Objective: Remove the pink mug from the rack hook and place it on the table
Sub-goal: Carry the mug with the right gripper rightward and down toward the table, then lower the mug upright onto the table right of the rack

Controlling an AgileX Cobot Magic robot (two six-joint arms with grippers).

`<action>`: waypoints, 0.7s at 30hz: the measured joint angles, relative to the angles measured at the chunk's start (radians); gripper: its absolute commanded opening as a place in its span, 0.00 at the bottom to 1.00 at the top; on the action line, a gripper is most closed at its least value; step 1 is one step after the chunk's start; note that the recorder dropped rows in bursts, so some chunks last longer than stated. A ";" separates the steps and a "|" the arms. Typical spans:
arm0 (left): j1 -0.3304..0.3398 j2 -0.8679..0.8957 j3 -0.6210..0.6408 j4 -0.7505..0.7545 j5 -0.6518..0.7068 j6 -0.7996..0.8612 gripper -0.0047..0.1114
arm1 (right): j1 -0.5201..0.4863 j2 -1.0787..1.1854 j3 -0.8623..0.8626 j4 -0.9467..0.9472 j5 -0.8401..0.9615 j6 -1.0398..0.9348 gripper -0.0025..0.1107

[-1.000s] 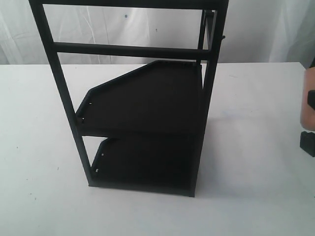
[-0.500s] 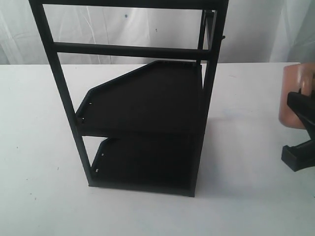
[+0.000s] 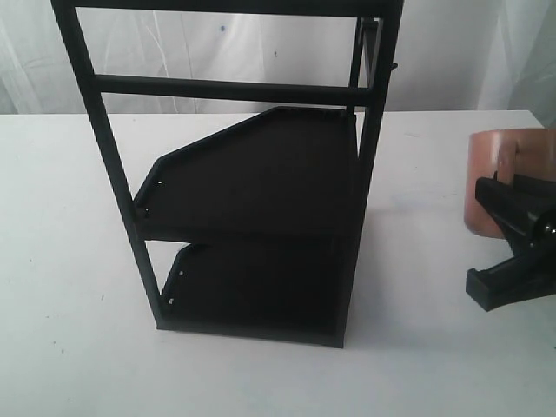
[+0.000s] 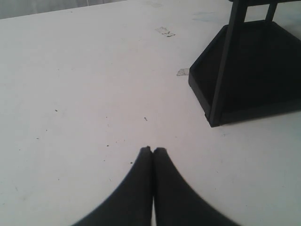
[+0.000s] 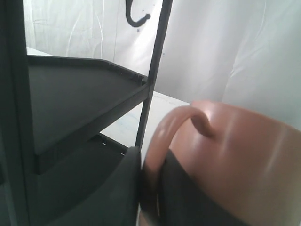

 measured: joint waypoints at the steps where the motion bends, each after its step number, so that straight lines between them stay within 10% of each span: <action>1: 0.000 0.000 0.000 0.000 0.000 0.000 0.04 | 0.000 0.017 0.008 -0.003 -0.026 0.000 0.02; 21: 0.000 0.000 0.000 0.000 0.000 0.000 0.04 | 0.000 0.481 0.038 0.145 -0.445 -0.121 0.02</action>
